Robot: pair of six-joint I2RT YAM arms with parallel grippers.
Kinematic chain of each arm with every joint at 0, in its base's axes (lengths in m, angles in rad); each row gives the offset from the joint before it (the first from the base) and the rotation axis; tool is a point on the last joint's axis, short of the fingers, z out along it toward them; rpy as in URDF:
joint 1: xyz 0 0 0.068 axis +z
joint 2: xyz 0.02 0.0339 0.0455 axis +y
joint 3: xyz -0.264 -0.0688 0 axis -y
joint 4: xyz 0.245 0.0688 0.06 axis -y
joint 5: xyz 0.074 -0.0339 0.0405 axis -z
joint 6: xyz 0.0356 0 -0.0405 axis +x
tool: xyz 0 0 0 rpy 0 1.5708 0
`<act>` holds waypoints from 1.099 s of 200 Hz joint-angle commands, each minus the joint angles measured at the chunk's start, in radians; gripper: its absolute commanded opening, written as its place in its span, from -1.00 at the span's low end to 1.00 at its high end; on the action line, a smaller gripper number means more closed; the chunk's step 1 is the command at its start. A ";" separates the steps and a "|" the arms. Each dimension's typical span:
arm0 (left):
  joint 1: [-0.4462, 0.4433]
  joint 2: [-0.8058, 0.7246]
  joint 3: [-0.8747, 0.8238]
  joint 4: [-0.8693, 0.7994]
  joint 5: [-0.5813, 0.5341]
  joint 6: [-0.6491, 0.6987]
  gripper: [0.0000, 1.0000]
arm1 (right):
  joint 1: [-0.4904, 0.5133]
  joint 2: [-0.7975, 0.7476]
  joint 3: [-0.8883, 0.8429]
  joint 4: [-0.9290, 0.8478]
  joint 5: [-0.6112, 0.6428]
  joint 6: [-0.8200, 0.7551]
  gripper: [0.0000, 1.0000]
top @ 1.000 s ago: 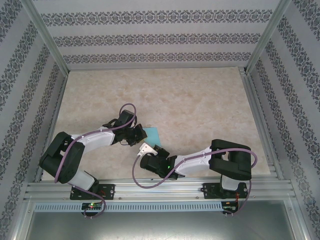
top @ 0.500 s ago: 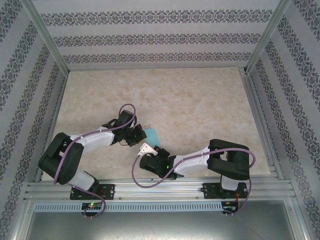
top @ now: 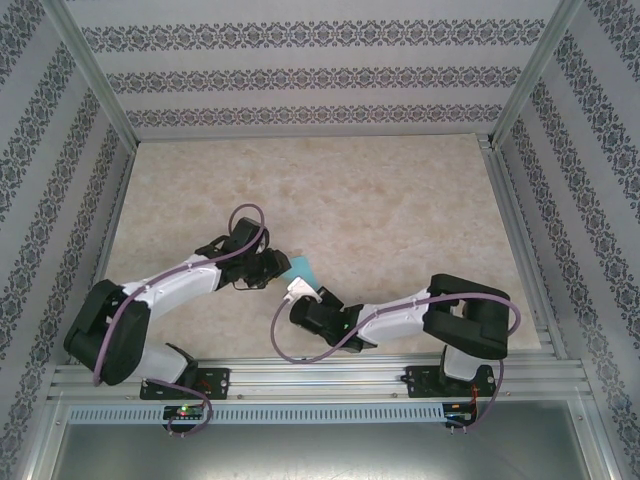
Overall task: Fold a paper plane with a square sheet of paper (pick it up from the middle)
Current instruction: Fold the wing for the fifth time at the center of the table.
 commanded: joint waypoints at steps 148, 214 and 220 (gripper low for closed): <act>0.016 -0.166 -0.023 -0.152 -0.160 0.013 0.11 | -0.319 -0.026 -0.151 0.378 -0.682 0.470 -1.00; 0.015 -0.145 -0.037 -0.126 -0.134 0.008 0.09 | -0.397 0.043 -0.163 0.458 -0.801 0.645 -1.00; 0.016 -0.143 -0.036 -0.127 -0.134 0.008 0.09 | -0.403 0.046 -0.161 0.459 -0.814 0.657 -1.00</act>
